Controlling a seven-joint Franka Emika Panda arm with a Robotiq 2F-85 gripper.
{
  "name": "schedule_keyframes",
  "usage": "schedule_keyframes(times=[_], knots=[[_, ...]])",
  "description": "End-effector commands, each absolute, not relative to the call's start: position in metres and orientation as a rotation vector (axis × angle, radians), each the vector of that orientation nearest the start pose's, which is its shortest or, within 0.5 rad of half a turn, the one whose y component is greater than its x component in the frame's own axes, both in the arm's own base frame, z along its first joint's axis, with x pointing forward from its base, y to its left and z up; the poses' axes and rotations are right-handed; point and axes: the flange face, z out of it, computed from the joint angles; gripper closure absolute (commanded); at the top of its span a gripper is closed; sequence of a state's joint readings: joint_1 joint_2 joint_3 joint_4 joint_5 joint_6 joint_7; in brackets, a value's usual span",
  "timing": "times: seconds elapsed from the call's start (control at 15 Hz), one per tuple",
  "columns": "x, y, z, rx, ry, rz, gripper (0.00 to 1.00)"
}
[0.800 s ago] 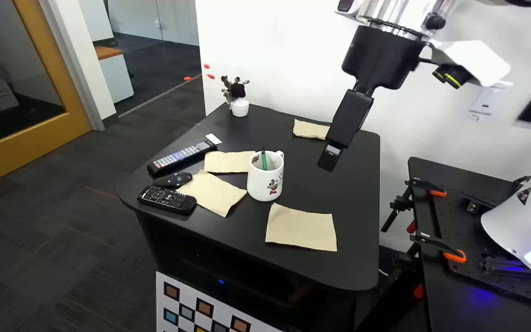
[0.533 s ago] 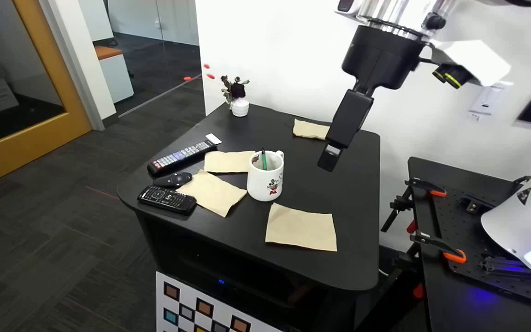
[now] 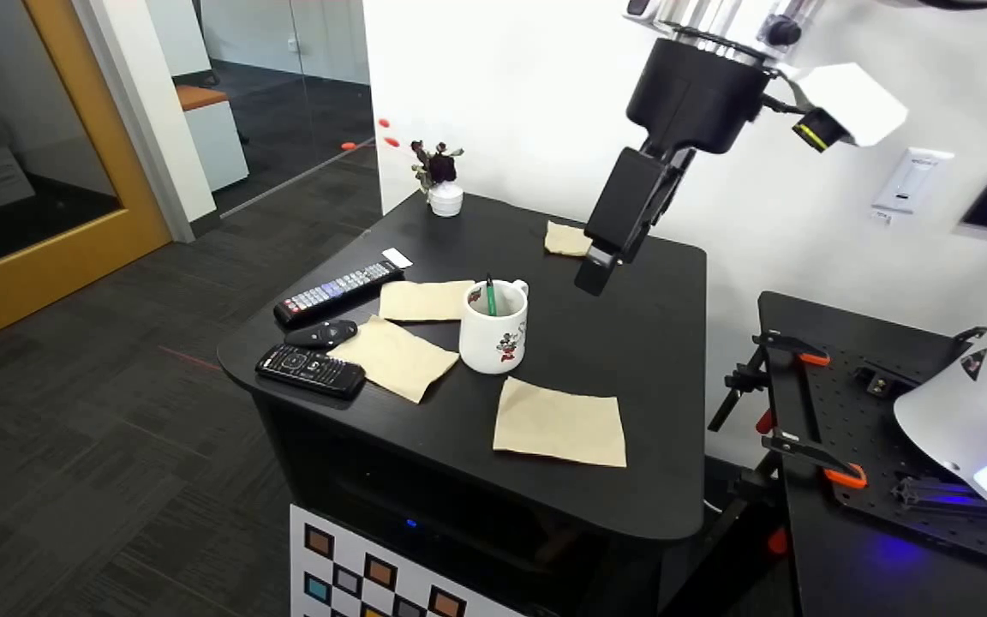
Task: Remove the pen from the mug and put it on the table
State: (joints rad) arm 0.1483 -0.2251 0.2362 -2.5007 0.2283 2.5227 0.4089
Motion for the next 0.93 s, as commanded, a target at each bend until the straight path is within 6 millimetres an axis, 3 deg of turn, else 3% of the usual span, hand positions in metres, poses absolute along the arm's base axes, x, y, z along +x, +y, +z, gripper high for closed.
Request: schedule_keyframes(times=[0.0,0.4,0.87], knots=[[0.449,0.147,0.387,-2.902,0.518,-0.346,0.0],[0.475,0.112,0.364,-2.88,0.86,-0.408,0.0],[0.499,0.101,0.33,-2.87,1.097,-0.497,0.0]])
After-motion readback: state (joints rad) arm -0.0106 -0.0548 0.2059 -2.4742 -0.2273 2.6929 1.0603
